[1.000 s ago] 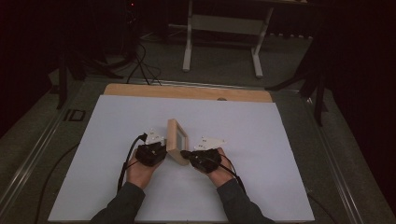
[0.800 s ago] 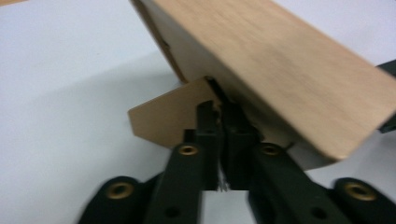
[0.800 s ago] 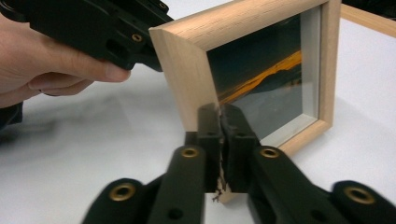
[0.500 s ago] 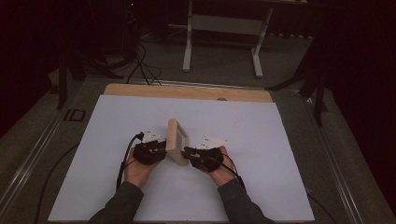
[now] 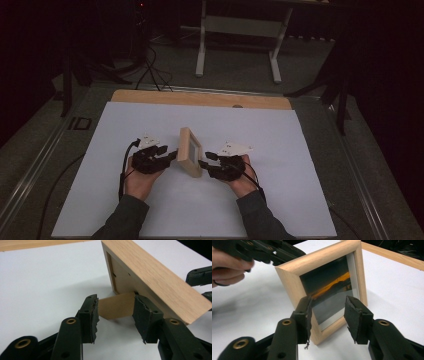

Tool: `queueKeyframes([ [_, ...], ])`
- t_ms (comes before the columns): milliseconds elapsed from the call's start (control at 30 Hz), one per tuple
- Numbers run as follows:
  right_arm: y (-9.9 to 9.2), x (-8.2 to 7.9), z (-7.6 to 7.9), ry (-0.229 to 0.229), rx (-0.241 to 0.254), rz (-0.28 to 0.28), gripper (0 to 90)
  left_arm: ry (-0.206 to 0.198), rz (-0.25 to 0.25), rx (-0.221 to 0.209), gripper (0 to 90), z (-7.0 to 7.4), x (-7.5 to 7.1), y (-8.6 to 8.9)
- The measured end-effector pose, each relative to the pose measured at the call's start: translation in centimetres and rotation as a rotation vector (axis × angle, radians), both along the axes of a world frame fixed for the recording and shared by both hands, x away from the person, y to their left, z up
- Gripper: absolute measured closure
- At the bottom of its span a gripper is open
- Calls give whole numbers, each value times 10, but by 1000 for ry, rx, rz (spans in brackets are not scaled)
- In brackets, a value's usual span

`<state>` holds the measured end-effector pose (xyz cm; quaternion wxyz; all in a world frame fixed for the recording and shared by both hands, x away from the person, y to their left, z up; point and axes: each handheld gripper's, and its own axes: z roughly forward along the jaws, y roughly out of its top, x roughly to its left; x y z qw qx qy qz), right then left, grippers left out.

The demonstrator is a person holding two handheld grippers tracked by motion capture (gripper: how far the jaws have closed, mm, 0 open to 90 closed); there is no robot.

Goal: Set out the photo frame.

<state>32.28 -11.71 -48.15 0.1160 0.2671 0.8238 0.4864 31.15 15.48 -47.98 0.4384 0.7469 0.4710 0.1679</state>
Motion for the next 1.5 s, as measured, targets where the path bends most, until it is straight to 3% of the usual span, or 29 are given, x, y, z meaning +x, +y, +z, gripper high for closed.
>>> queueKeyframes([
  [233, -4, 1, 3, -8, -4, -12, 535, -17, 27, -43, 504, 10, -5, 11],
  [333, -5, 1, 3, -5, -6, -18, 526, -26, 9, -82, 495, 17, -7, 14],
  [600, -6, 1, 3, -8, -12, -23, 521, -36, -13, -113, 433, 25, -11, 10],
  [1233, -16, 5, 9, -18, 7, -56, 509, -41, -72, -79, 314, 24, -15, -16],
  [1500, -19, 5, 11, -18, 15, -67, 505, -36, -85, -71, 306, 20, -14, -25],
])
